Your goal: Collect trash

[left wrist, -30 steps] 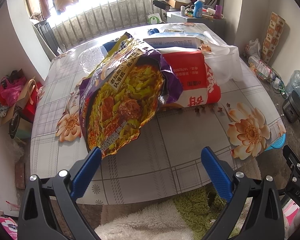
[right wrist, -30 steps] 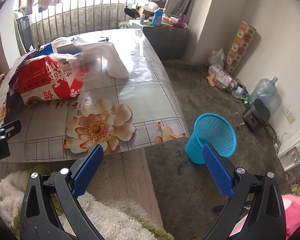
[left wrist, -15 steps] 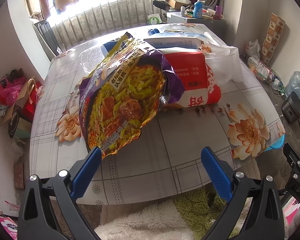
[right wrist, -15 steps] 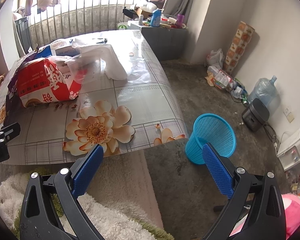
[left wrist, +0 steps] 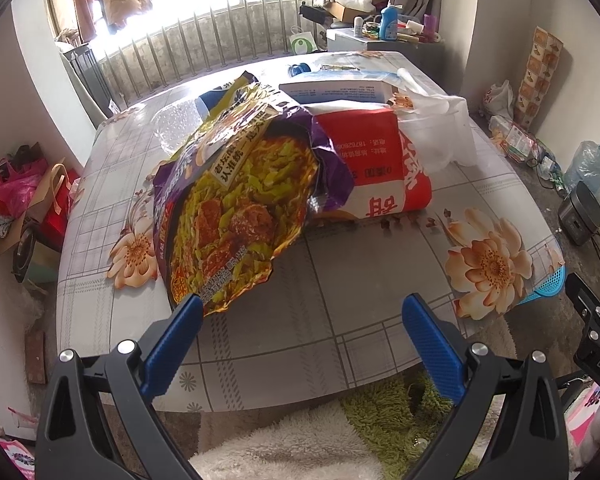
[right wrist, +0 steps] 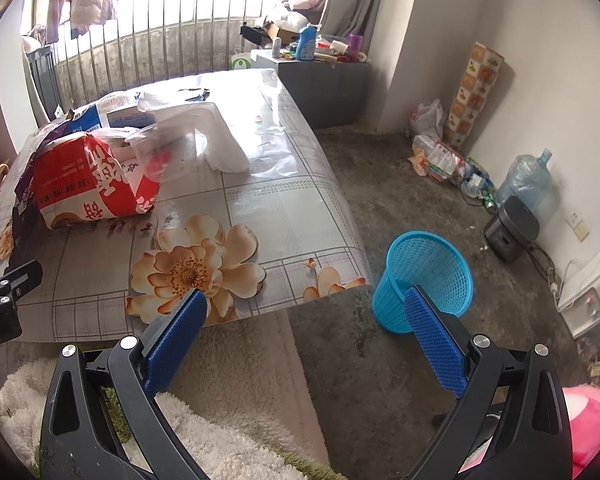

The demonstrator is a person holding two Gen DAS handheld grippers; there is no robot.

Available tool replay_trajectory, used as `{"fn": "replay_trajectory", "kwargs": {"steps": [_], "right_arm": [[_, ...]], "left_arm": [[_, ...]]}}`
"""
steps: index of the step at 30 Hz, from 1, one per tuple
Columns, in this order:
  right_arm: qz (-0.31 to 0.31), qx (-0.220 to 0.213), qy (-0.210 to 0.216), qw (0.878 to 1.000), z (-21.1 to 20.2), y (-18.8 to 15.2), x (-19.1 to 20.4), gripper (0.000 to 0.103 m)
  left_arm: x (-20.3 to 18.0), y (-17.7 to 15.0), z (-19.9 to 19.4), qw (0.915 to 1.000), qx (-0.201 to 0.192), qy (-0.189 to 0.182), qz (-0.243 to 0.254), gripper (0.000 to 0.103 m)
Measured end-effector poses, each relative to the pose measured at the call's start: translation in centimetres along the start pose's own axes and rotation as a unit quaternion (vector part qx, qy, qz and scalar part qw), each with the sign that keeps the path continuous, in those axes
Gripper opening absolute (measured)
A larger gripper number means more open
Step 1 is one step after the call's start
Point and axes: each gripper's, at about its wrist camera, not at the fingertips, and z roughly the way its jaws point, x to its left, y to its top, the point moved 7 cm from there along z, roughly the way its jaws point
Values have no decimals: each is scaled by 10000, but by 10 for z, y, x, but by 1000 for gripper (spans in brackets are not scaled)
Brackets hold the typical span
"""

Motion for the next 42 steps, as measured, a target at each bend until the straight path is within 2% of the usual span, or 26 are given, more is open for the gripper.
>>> {"fn": "replay_trajectory", "kwargs": {"steps": [4,8,13,15,17,19,22,24,25,30,33,36,40,42], "right_arm": [[36,-108,19,9999,-2,5,-5,95],[39,-456,30,9989,-8,19,-11,95],[5,-1161,9,9932,-14,53,-20,95],[-8,-1345,80,9909,-13,66,-21,90],[55,-1442,282,9891,-7,78,-22,84],[103,-1432,584,9879,2,86,-21,77],[88,-1267,1157,9851,22,96,-17,70],[-56,-1147,1527,9816,35,101,-9,67],[-170,-1107,1694,9792,41,103,-3,66],[-427,-788,2486,9644,75,114,13,61],[-630,-609,2917,9525,93,120,25,58],[-1038,-464,3197,9407,105,124,41,54],[-1472,-346,3339,9304,116,125,55,47],[-1587,-232,3381,9274,122,125,59,29]], "left_arm": [[-7,5,-7,9995,-201,-168,150,98],[-15,21,-25,9950,-749,-544,370,98],[-23,61,-53,9776,-1717,-1060,599,98],[-30,78,-58,9700,-1942,-1309,655,98],[-39,94,-57,9660,-2032,-1394,784,97],[-48,105,-50,9643,-1950,-1541,913,96],[-67,116,-37,9597,-1690,-1913,1178,83],[-81,118,-23,9579,-1416,-2082,1377,69],[-87,119,-17,9570,-1276,-2155,1462,66],[-102,126,19,9578,-744,-2303,1549,45],[-102,128,35,9600,-490,-2336,1467,36],[-101,132,47,9615,-334,-2277,1503,33],[-99,134,56,9627,-193,-2223,1534,33],[-101,134,57,9628,-143,-2193,1573,33]]}}
